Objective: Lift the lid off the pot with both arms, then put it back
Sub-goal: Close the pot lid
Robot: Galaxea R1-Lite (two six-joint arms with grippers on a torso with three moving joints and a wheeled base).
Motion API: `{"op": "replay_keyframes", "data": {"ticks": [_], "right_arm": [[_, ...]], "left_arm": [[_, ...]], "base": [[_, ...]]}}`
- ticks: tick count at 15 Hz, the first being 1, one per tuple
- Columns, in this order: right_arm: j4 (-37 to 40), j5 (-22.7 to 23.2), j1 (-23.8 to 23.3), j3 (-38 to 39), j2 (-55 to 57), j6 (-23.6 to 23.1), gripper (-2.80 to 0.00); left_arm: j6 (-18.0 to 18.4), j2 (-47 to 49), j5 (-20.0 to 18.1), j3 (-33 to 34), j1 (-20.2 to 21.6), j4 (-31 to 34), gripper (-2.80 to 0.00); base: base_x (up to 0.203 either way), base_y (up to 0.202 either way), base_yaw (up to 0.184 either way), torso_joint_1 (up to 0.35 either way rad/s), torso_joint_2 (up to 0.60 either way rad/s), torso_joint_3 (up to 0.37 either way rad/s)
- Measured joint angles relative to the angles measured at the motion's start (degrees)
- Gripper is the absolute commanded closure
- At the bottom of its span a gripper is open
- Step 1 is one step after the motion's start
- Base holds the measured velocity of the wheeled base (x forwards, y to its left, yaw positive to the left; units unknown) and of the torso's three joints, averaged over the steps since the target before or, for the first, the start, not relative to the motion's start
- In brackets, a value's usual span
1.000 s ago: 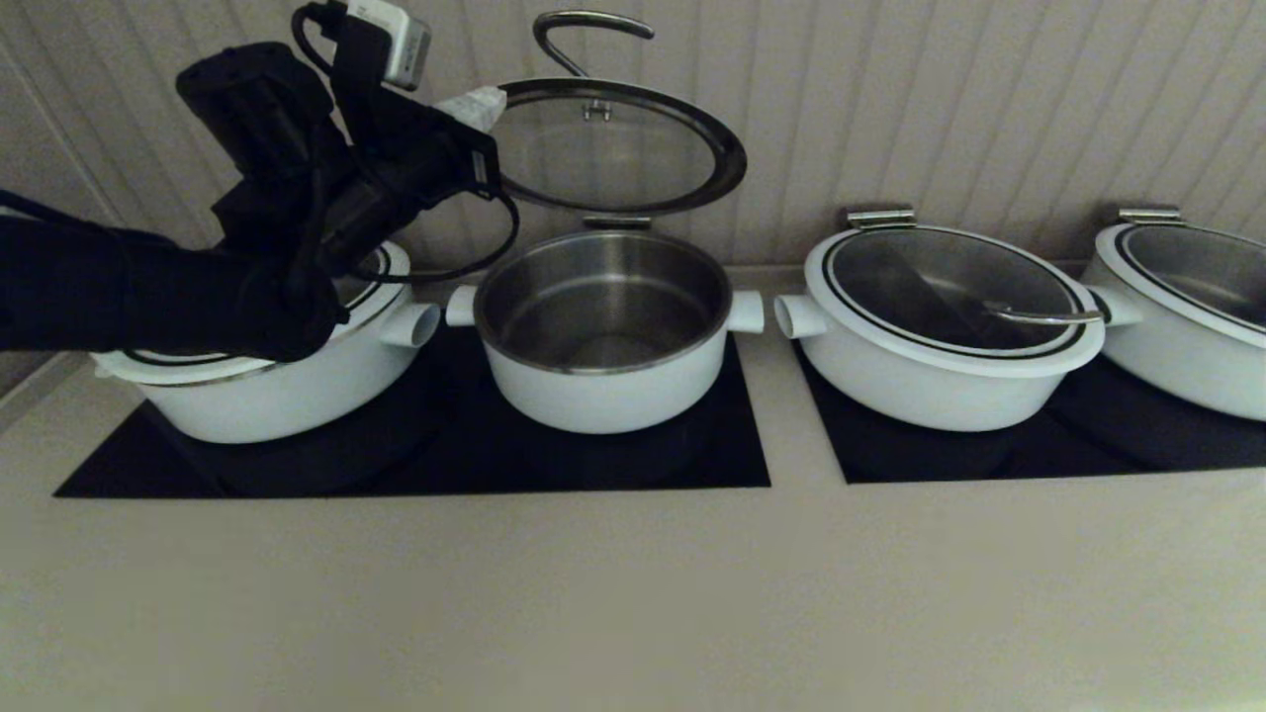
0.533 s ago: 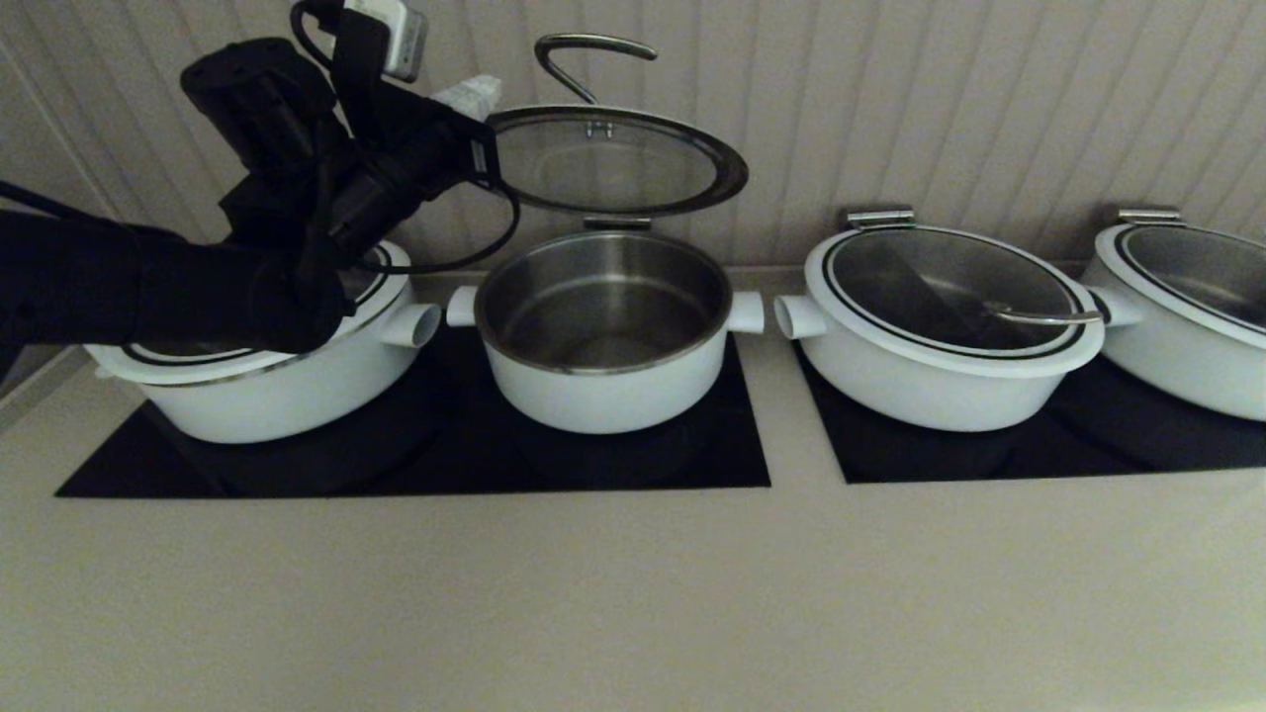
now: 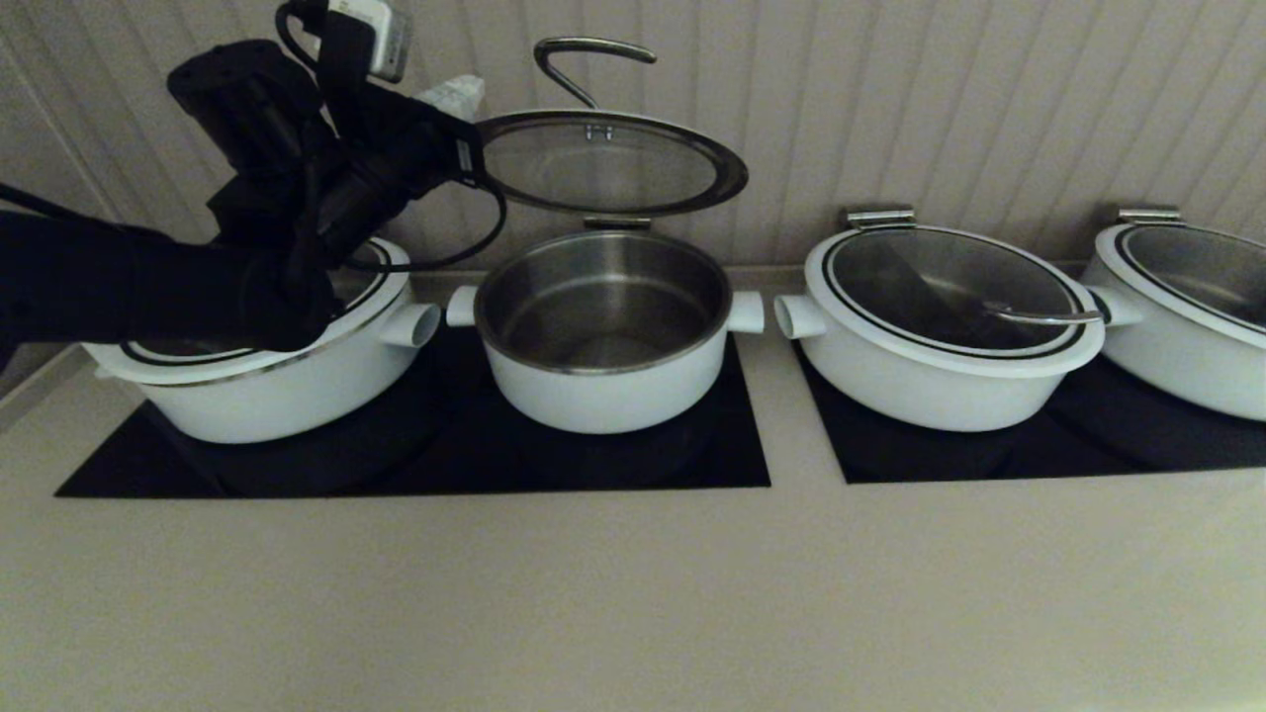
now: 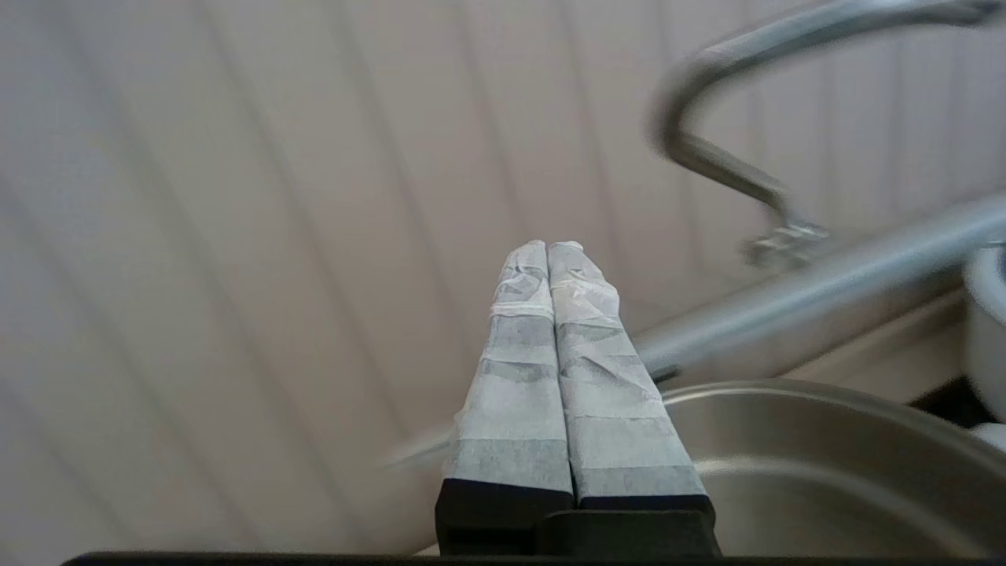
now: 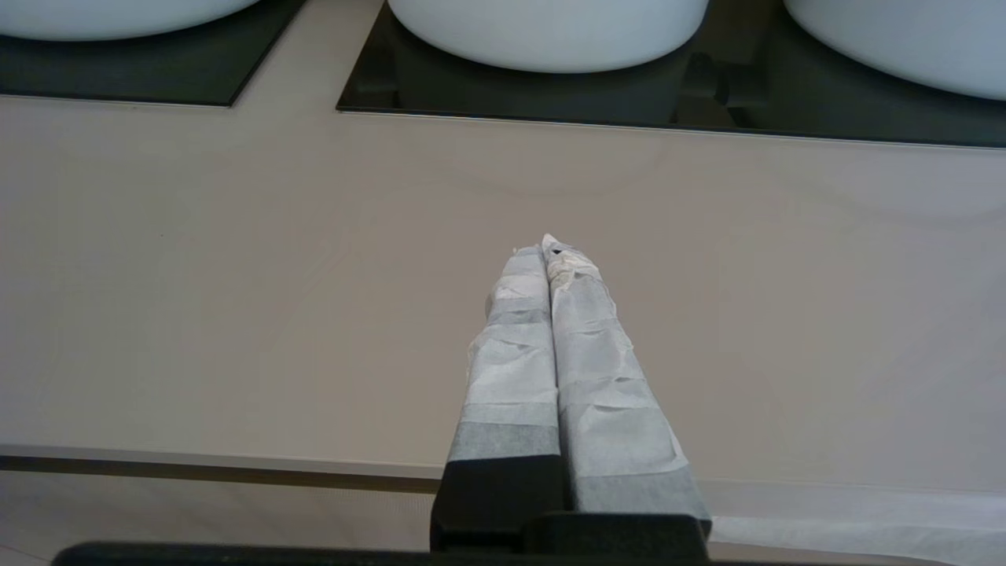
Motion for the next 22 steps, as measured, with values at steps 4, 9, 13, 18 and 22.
{"op": "replay_keyframes", "data": {"ticks": [4, 9, 13, 18, 22], "right_arm": [[0.0, -0.02, 0.0, 0.0, 0.0, 0.02, 0.0], [0.0, -0.01, 0.0, 0.0, 0.0, 0.0, 0.0], [0.0, -0.02, 0.0, 0.0, 0.0, 0.02, 0.0], [0.0, -0.02, 0.0, 0.0, 0.0, 0.02, 0.0], [-0.01, 0.0, 0.0, 0.0, 0.0, 0.02, 0.0]], "left_arm": [[-0.07, -1.08, -0.5, -0.11, 2.08, 0.97, 0.0], [-0.13, -3.49, -5.71, -2.77, 3.48, 9.87, 0.0], [0.56, -3.46, -8.94, -6.96, 3.65, 16.04, 0.0], [1.54, -2.39, -10.91, -9.71, 3.62, 19.95, 0.0], [3.25, -1.87, -12.56, -10.06, 3.57, 20.7, 0.0]], "base": [[0.0, 0.0, 0.0, 0.0, 0.0, 0.0], [0.0, 0.0, 0.0, 0.0, 0.0, 0.0], [0.0, 0.0, 0.0, 0.0, 0.0, 0.0], [0.0, 0.0, 0.0, 0.0, 0.0, 0.0], [0.0, 0.0, 0.0, 0.0, 0.0, 0.0]]}}
